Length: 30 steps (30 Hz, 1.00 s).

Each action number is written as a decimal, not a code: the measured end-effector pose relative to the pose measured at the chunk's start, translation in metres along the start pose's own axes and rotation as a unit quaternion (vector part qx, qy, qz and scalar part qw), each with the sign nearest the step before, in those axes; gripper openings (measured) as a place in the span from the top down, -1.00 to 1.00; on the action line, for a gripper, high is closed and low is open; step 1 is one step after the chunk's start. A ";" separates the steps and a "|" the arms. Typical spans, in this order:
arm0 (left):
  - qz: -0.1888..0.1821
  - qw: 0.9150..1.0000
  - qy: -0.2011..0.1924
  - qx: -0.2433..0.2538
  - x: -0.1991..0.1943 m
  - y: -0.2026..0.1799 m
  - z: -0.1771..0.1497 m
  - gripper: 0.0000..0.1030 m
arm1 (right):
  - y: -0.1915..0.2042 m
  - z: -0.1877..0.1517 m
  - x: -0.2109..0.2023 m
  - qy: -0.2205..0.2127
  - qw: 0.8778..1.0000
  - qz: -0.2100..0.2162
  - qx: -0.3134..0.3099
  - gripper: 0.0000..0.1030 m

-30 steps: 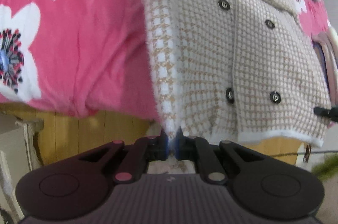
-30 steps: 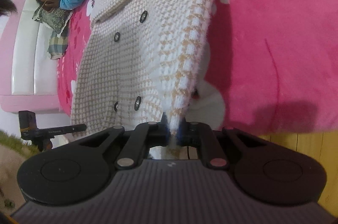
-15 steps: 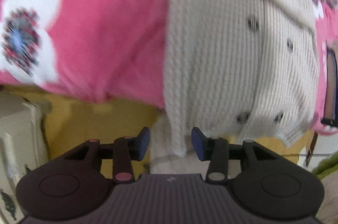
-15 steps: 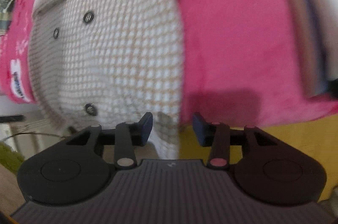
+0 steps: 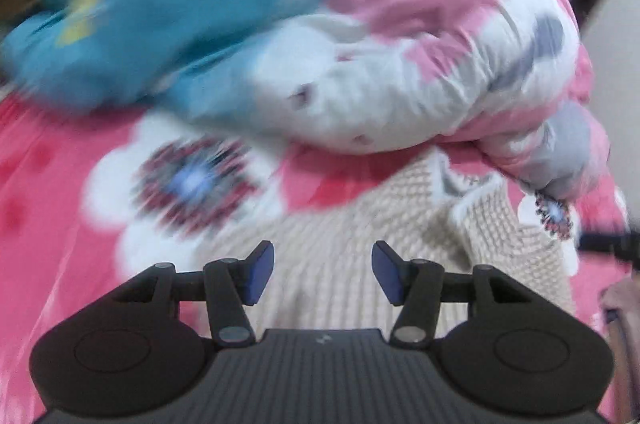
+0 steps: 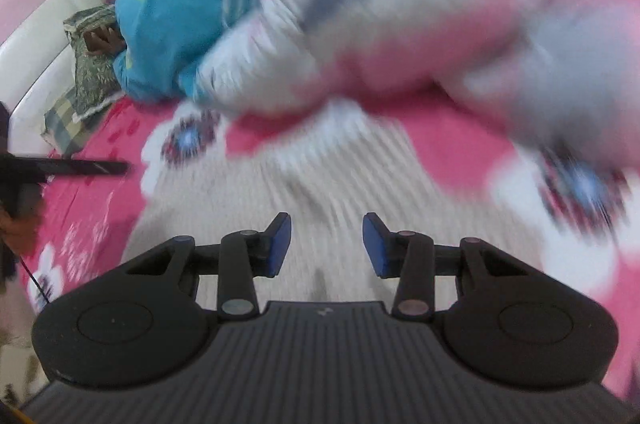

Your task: Fold clothes

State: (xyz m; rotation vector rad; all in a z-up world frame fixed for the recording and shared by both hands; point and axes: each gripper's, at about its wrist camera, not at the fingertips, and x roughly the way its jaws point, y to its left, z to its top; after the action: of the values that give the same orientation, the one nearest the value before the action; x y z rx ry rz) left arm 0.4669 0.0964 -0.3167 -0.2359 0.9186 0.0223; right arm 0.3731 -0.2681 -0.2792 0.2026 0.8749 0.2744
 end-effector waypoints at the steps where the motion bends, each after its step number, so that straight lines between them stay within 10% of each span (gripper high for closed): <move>1: -0.002 1.000 -0.002 0.013 0.016 -0.007 0.002 -0.08 | 0.005 0.013 0.018 -0.003 1.000 0.006 -0.012 0.24; 9: -0.004 0.998 0.002 0.066 0.101 -0.037 -0.005 -0.08 | -0.011 0.059 0.140 0.056 0.998 0.021 0.003 0.27; 22: -0.012 0.995 -0.019 0.095 0.112 -0.037 -0.033 -0.10 | -0.053 0.056 0.185 0.158 0.983 0.084 0.041 0.41; 24: -0.006 0.995 -0.022 0.101 0.113 -0.040 -0.036 -0.11 | -0.045 0.054 0.189 0.154 0.986 0.066 0.009 0.91; 30: 0.011 0.993 -0.027 0.116 0.116 -0.050 -0.043 -0.15 | -0.025 0.062 0.162 0.027 0.996 0.071 -0.045 0.94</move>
State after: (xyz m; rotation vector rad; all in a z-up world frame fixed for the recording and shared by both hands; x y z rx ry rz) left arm 0.5096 0.0288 -0.4232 -0.0086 0.8625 -0.0578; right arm 0.5240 -0.2442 -0.3648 0.1741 0.9014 0.4521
